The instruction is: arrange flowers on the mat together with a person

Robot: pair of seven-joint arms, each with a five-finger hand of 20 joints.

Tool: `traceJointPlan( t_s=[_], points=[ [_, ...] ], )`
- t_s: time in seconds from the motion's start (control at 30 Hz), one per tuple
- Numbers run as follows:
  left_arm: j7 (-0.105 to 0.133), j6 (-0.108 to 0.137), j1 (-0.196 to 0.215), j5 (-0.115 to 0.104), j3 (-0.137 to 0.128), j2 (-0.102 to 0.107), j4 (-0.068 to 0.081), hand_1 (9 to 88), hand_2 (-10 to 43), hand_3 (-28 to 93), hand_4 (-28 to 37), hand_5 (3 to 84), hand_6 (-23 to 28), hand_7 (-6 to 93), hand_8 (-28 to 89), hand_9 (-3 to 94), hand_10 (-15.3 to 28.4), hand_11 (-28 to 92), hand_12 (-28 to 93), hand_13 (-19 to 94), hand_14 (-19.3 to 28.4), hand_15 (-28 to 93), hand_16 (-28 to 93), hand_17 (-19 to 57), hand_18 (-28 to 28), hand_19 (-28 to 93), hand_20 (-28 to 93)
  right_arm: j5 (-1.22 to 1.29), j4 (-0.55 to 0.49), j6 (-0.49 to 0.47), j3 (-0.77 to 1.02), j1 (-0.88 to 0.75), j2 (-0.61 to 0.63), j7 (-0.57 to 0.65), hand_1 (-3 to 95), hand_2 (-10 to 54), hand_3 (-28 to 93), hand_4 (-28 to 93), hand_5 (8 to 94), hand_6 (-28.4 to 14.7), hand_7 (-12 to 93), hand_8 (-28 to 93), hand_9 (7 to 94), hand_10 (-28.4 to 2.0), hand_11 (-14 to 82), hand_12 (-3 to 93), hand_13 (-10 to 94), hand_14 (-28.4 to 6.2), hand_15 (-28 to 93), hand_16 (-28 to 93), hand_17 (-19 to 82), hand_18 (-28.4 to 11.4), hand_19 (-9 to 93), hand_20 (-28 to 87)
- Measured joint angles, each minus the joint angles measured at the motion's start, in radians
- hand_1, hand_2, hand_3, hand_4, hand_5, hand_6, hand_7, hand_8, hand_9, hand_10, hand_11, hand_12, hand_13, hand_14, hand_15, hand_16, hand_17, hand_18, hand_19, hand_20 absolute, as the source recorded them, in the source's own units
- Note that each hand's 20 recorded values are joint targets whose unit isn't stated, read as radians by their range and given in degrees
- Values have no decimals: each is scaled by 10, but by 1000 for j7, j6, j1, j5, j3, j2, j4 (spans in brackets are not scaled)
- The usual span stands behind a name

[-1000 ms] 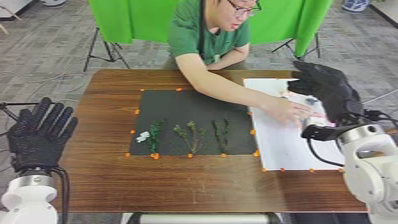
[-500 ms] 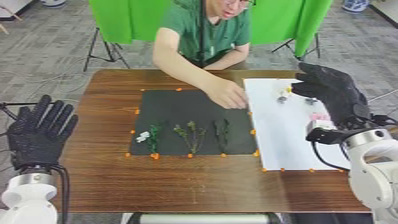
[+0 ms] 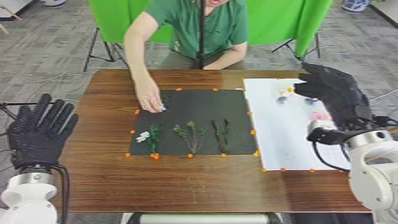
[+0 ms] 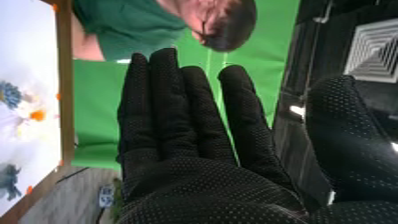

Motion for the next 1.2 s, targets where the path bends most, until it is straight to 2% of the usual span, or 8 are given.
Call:
traceJointPlan(
  t_s=[0.17,0.27,0.57,0.7,0.87,1.0,1.2],
  points=[
    [2,-1,1,0,1,0,0,285,117,715,-283,376,67,128,-110,339,141,194,86,258,130,292,-68,-60,132,311,121,4,-8,128,-11,-6,19,-6,227,152,691,-241,447,-49,129,-96,457,-178,69,175,404,-155,291,197,184,-170,452,179],
    [2,-2,1,-1,1,0,0,285,117,715,-283,376,67,128,-110,340,141,194,86,259,130,292,-68,-60,132,310,121,-18,-11,159,-10,-11,25,5,225,152,692,-241,447,-50,128,-95,457,-179,70,174,404,-155,293,195,183,-170,451,176],
    [2,-3,3,-2,0,-1,-1,285,118,714,-283,376,67,128,-109,340,141,193,86,259,130,290,-67,-60,132,310,122,-18,-11,138,17,-30,24,20,223,154,693,-241,450,-50,131,-97,456,-179,72,173,403,-154,298,191,181,-171,447,171],
    [2,-3,4,-2,0,-1,-1,285,118,714,-283,376,66,129,-109,340,141,194,87,259,130,290,-67,-60,133,310,122,-41,-6,135,22,-32,24,40,226,140,700,-238,441,-49,134,-97,437,-178,67,172,370,-152,265,178,175,-165,415,153],
    [3,-3,8,-2,0,-2,-3,284,118,715,-283,376,66,129,-110,340,142,193,86,259,130,291,-66,-61,133,312,122,-329,45,124,-14,-5,40,157,234,106,704,-235,397,-47,137,-99,373,-185,56,175,274,-155,222,183,140,-154,375,137],
    [3,-2,12,-2,-1,-3,-5,284,118,716,-283,376,67,128,-110,341,142,195,87,259,131,293,-66,-61,133,312,122,-561,88,54,-27,16,49,233,230,69,711,-231,361,-50,122,-90,302,-189,29,181,161,-162,171,184,67,-145,366,124],
    [5,-2,15,-3,-1,-4,-7,286,119,714,-283,377,68,127,-109,340,141,194,86,259,131,294,-67,-61,133,312,122,-775,139,4,-117,80,90,367,220,35,708,-225,317,-49,103,-78,260,-189,2,187,135,-167,150,186,47,-147,372,108]
  ],
)
